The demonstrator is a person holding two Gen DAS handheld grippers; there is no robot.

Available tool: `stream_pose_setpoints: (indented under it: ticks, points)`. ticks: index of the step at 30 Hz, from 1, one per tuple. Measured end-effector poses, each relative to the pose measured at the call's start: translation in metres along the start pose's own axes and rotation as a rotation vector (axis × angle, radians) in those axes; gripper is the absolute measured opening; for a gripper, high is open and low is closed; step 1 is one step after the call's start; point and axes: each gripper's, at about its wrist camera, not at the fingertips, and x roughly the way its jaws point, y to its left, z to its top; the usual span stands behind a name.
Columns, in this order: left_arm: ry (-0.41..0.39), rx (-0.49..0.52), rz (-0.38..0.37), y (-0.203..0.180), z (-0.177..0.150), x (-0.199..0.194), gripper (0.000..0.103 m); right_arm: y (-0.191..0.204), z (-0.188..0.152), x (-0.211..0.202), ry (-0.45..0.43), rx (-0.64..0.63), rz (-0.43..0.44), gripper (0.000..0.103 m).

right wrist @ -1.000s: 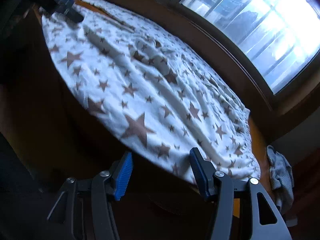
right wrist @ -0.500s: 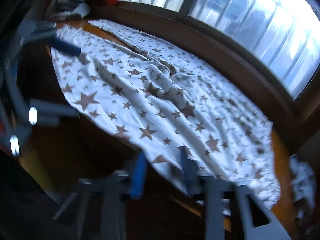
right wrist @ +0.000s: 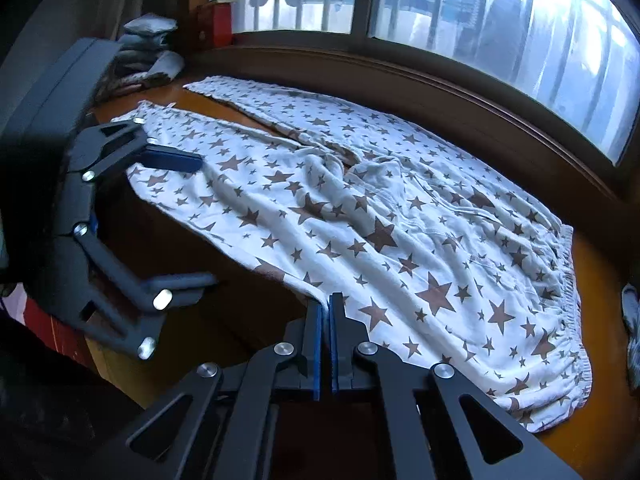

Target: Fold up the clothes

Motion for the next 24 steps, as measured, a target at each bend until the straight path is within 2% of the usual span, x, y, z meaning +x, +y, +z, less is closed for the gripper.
stream_pose_setpoints:
  ticks: [2, 3, 5, 6, 9, 12, 15, 24]
  points:
    - [0.055, -0.08, -0.065, 0.009, 0.002, 0.008, 0.009, 0.002, -0.003, -0.003, 0.012, -0.034, -0.017, 0.004]
    - [0.064, -0.123, -0.092, 0.014, 0.002, 0.008, 0.009, 0.002, -0.005, -0.005, 0.018, -0.048, -0.027, 0.004]
    - [0.055, -0.166, -0.099, 0.021, 0.005, 0.002, 0.009, -0.003, -0.013, -0.013, 0.031, -0.077, -0.078, 0.009]
    - [0.049, -0.186, -0.1, 0.024, 0.006, -0.002, 0.009, -0.009, -0.02, -0.019, 0.041, -0.098, -0.125, 0.015]
    - [0.032, -0.219, -0.088, 0.029, 0.012, -0.015, 0.008, -0.033, -0.046, -0.033, 0.084, -0.159, -0.276, 0.045]
    - [0.019, -0.251, -0.079, 0.033, 0.018, -0.027, 0.008, -0.058, -0.067, -0.038, 0.137, -0.19, -0.373, 0.046]
    - [0.008, -0.297, -0.076, 0.035, 0.026, -0.036, 0.008, -0.076, -0.08, -0.038, 0.16, -0.22, -0.421, 0.046]
    - [-0.005, -0.39, -0.032, 0.04, 0.047, -0.051, 0.008, -0.082, -0.082, -0.015, 0.082, -0.341, -0.481, 0.047]
